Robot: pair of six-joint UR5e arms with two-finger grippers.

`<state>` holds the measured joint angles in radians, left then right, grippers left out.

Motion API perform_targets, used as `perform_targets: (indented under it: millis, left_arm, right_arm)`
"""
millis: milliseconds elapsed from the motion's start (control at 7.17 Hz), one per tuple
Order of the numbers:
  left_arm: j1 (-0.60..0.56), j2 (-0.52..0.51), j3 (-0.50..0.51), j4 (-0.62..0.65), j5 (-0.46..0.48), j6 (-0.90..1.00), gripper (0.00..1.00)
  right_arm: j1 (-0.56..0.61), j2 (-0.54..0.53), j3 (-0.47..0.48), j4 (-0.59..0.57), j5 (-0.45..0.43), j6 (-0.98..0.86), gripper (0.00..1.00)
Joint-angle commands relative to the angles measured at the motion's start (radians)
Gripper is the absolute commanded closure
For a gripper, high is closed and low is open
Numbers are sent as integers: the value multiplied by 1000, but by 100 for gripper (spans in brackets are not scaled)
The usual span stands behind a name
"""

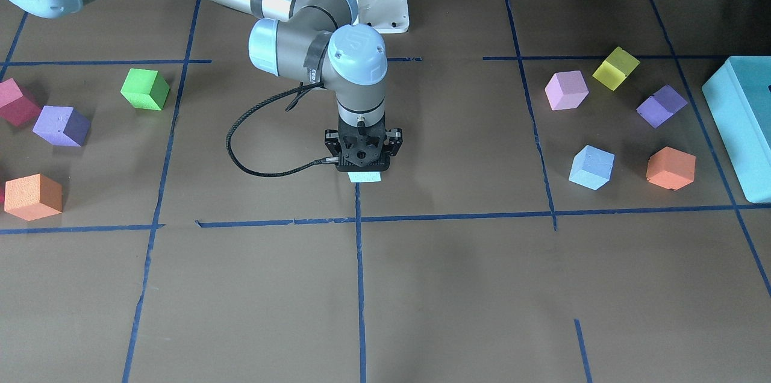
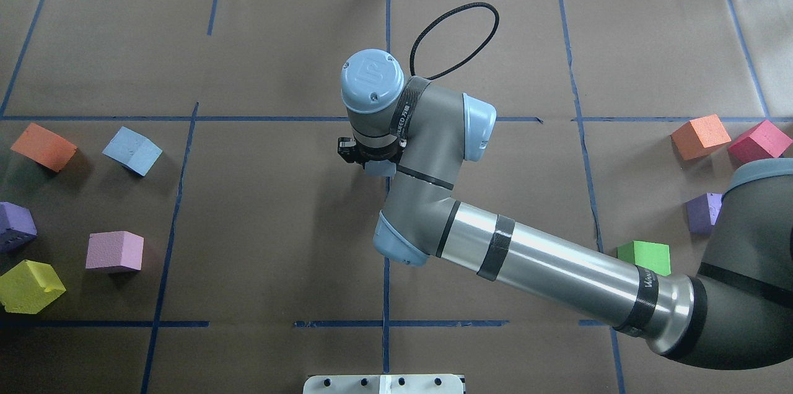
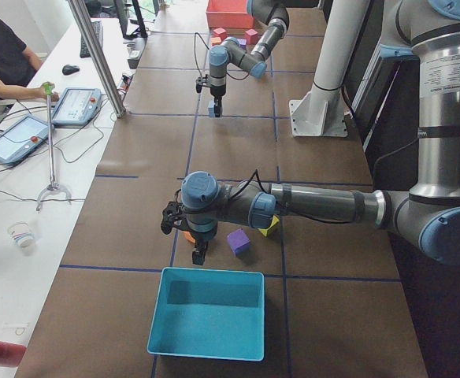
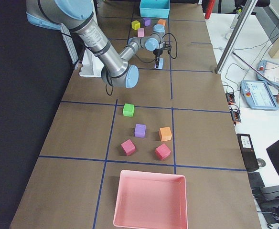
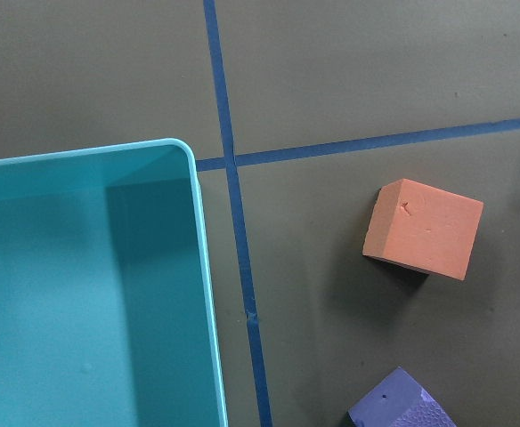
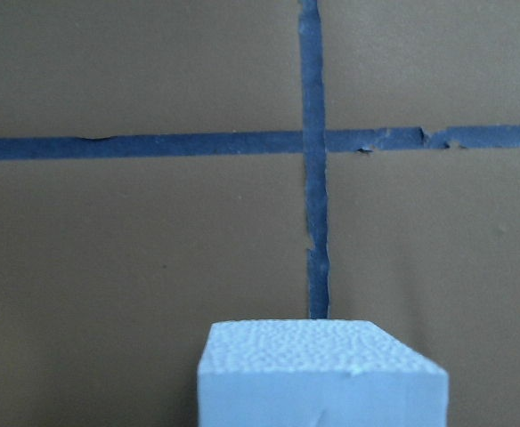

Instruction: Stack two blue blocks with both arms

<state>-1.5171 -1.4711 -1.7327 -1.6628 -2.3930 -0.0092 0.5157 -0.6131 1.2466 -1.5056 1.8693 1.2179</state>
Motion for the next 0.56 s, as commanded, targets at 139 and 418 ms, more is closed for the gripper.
perform_targets:
  millis: [139,418]
  left_arm:
    - [0,0,-4,0,0,0,0]
    - [0,0,-2,0,-2,0,0]
  right_arm:
    - [-11,1,-6,-56,-10,0,96]
    - [-13,-4,-7,-59,-12,0,83]
